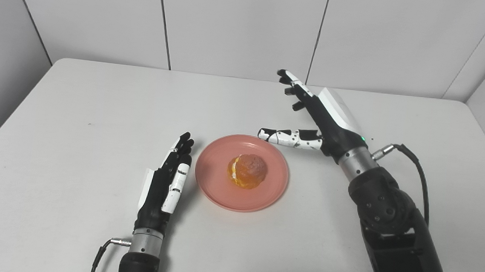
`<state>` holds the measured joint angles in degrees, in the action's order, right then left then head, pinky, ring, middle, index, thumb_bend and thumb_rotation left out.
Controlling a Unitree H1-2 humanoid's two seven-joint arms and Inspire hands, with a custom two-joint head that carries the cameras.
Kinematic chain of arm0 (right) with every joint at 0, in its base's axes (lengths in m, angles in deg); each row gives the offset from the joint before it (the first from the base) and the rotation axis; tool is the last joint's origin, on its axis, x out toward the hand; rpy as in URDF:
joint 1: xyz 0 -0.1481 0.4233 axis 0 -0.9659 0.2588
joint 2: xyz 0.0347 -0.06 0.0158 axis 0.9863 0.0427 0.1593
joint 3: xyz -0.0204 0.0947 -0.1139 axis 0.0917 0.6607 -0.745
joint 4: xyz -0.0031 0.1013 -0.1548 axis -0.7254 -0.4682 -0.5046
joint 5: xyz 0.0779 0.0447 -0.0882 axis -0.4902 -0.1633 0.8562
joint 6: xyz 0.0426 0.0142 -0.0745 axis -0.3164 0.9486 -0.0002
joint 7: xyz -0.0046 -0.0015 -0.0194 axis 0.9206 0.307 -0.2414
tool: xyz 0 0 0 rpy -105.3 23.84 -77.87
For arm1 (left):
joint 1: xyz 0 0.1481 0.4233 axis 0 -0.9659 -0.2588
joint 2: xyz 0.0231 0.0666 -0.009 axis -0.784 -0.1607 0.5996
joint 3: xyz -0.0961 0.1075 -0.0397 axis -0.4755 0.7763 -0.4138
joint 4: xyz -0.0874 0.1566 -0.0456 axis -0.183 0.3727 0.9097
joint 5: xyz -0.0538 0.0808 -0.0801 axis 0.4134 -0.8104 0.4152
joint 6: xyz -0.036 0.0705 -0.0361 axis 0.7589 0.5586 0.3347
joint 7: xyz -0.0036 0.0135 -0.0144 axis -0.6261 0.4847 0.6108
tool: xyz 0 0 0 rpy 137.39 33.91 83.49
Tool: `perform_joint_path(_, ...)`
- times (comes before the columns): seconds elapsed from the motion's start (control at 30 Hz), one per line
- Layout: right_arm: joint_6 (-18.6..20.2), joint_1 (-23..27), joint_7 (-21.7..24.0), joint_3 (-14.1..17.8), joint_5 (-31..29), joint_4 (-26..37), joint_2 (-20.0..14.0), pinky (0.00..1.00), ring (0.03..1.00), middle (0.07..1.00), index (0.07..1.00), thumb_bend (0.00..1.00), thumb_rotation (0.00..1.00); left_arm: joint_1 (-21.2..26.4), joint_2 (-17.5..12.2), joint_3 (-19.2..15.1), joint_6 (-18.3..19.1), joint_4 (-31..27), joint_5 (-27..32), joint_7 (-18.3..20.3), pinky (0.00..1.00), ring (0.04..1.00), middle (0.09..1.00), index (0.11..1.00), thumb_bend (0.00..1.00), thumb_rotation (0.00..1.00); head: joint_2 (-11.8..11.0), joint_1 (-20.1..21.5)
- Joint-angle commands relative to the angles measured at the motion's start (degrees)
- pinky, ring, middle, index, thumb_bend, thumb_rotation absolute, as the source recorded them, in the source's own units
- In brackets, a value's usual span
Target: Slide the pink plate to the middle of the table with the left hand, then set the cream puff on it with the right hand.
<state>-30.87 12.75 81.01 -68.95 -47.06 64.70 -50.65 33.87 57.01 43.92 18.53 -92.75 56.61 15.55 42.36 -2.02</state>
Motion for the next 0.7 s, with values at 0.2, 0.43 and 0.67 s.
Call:
perform_joint_path(0.2, -2.41, -6.86, -5.84, 4.08, -4.13, 5.49, 1.53, 0.87, 0.934, 0.966, 0.973, 0.71, 1.00, -1.62, 1.68, 0.23, -1.43, -0.99, -0.07, -1.17, 0.92, 0.925, 0.922, 0.914, 0.53, 1.00, -0.07, -0.10)
perform_joint_path(0.43, -6.28, -14.68, -9.08, 6.10, -9.90, 5.30, 3.06, 0.89, 0.962, 0.977, 0.983, 0.62, 1.00, -1.77, 1.78, 0.27, -2.66, -0.64, 0.09, -1.49, 0.92, 0.935, 0.939, 0.932, 0.52, 1.00, -0.16, -0.10)
perform_joint_path(0.67, -10.91, -18.45, -11.10, 6.52, -14.58, 2.21, 4.78, 0.89, 0.961, 0.974, 0.972, 0.55, 1.00, -2.53, 1.90, 0.28, -2.07, -1.19, 0.86, -1.09, 0.92, 0.937, 0.941, 0.931, 0.52, 1.00, -0.20, -0.39)
